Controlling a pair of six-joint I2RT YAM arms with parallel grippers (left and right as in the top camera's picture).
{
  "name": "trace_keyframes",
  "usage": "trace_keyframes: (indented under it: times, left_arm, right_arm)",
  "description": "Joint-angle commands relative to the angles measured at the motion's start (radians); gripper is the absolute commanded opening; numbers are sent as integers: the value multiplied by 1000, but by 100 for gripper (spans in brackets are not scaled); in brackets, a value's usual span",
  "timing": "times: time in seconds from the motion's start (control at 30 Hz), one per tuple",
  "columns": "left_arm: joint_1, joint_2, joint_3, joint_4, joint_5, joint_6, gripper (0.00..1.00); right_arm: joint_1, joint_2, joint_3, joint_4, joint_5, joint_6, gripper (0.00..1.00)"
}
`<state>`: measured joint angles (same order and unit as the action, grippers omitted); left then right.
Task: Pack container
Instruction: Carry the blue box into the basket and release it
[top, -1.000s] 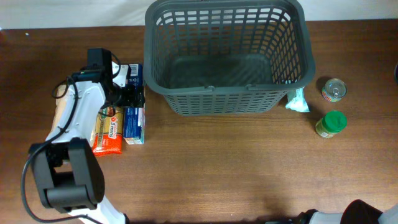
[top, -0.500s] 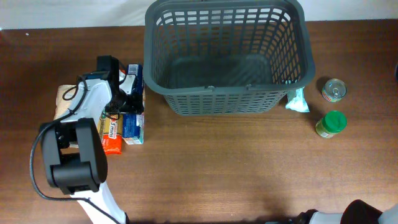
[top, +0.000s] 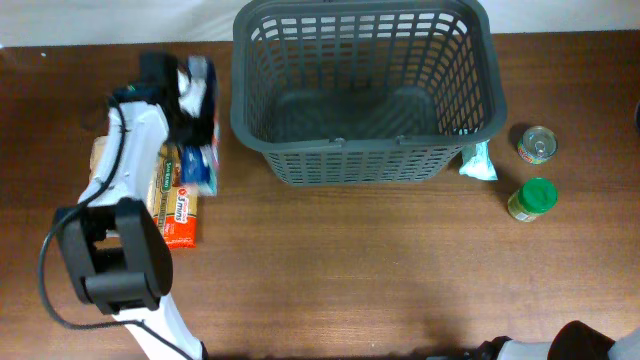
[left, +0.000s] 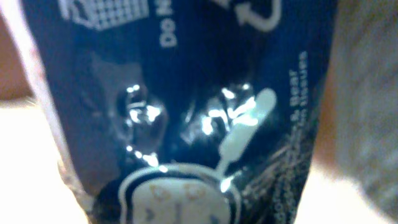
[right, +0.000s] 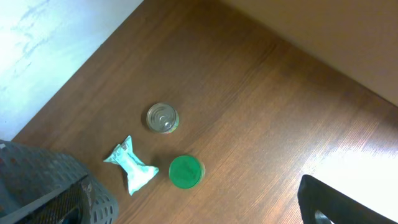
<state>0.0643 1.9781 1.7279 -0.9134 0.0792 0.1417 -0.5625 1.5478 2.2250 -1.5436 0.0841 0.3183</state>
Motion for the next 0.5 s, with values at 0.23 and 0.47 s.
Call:
trace_keyframes:
  times: [0.23, 0.47]
  left_arm:
    - [-32, -205, 494, 19, 98, 542, 2]
    - [-202, -208, 561, 14, 307, 1012, 2]
  right_arm:
    - [-6, 0, -4, 3, -6, 13, 99]
    - [-6, 0, -4, 5, -6, 13, 99]
